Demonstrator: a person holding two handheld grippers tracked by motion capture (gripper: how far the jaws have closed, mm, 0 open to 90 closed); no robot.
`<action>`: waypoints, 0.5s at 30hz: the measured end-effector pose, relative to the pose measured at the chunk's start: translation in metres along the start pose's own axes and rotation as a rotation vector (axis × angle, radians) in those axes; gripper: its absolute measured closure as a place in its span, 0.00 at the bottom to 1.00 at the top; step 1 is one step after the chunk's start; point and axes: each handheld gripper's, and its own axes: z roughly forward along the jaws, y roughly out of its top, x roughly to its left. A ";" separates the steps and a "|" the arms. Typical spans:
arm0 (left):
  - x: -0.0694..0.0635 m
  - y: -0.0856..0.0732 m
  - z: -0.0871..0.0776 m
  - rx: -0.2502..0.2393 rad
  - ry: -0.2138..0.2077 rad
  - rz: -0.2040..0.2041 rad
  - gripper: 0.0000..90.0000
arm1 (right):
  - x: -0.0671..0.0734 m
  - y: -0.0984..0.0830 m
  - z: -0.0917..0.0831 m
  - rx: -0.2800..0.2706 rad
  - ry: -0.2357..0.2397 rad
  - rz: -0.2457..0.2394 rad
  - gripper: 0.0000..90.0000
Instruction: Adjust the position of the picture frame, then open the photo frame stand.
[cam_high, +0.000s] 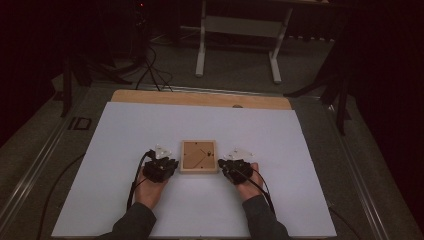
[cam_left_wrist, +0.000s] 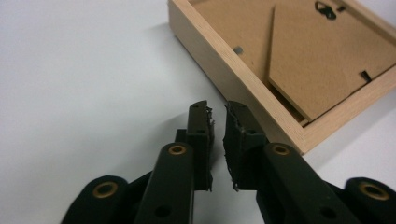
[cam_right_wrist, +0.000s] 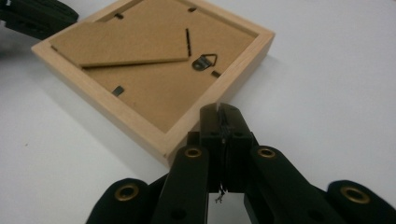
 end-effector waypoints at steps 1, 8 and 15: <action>0.000 0.000 -0.001 -0.007 -0.003 -0.002 0.84 | -0.001 0.000 -0.001 -0.006 -0.001 0.006 0.99; -0.004 0.002 -0.011 -0.047 -0.035 0.009 0.71 | 0.001 0.000 -0.006 -0.040 0.003 -0.004 0.98; -0.009 0.006 -0.021 -0.072 -0.082 0.037 0.68 | 0.006 0.000 -0.008 -0.044 0.037 -0.026 0.99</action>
